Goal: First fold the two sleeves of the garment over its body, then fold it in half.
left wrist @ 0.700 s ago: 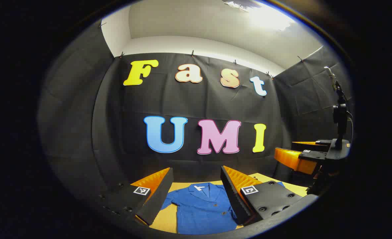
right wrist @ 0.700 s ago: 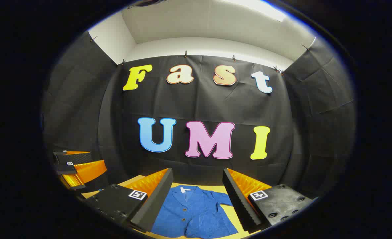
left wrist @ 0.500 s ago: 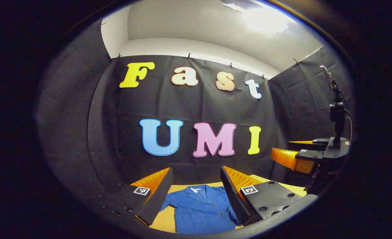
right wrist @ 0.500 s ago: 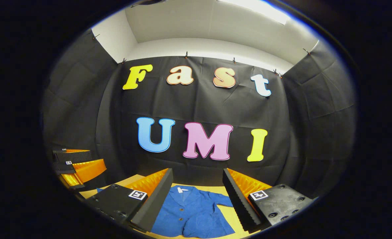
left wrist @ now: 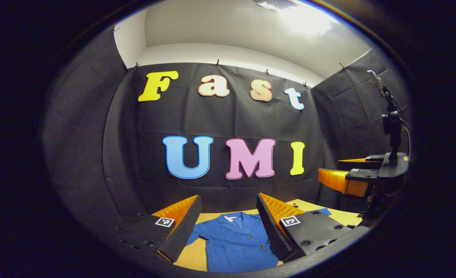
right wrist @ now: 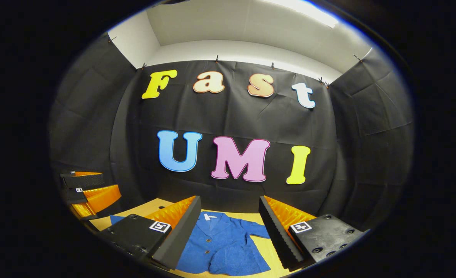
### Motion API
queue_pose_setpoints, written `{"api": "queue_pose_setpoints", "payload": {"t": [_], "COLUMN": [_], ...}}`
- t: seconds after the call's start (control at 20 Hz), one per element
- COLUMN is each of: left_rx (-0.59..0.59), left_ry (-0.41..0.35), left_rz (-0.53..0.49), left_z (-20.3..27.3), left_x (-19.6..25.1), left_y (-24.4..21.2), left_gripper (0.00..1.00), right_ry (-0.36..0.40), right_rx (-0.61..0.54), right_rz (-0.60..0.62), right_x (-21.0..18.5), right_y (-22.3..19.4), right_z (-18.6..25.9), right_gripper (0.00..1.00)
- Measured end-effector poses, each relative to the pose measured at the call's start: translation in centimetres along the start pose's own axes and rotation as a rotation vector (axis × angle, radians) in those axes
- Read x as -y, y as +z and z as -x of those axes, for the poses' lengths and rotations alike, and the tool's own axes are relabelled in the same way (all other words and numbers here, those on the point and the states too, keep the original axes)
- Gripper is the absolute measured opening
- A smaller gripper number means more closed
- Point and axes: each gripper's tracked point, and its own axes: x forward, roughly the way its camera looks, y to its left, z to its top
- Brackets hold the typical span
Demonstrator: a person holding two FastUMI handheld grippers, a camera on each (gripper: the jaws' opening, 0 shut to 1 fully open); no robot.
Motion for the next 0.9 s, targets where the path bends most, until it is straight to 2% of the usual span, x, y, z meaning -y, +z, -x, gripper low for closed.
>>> {"api": "queue_pose_setpoints", "payload": {"t": [0.25, 0.5, 0.7, 0.9], "left_rx": [-0.011, -0.079, -0.114, -0.141], "left_ry": [0.042, 0.079, 0.082, 0.087], "left_rz": [-0.022, -0.004, -0.027, 0.013], "left_z": [-1.1, -2.8, -4.2, -6.3], "left_x": [-0.6, -0.5, 0.6, 2.3], "left_y": [-0.2, -1.7, -2.6, -3.3], "left_gripper": [0.82, 0.82, 0.82, 0.82], "right_ry": [-0.020, -0.006, -0.008, -0.014], "right_rx": [-0.028, -0.129, -0.221, -0.323], "right_rz": [-0.031, -0.003, -0.011, -0.009], "right_x": [2.1, 2.9, 5.0, 8.9], "right_y": [-1.9, -6.9, -11.4, -15.8], "right_z": [-2.6, -6.2, -10.1, -14.4], "right_gripper": [0.96, 0.96, 0.96, 0.96]}}
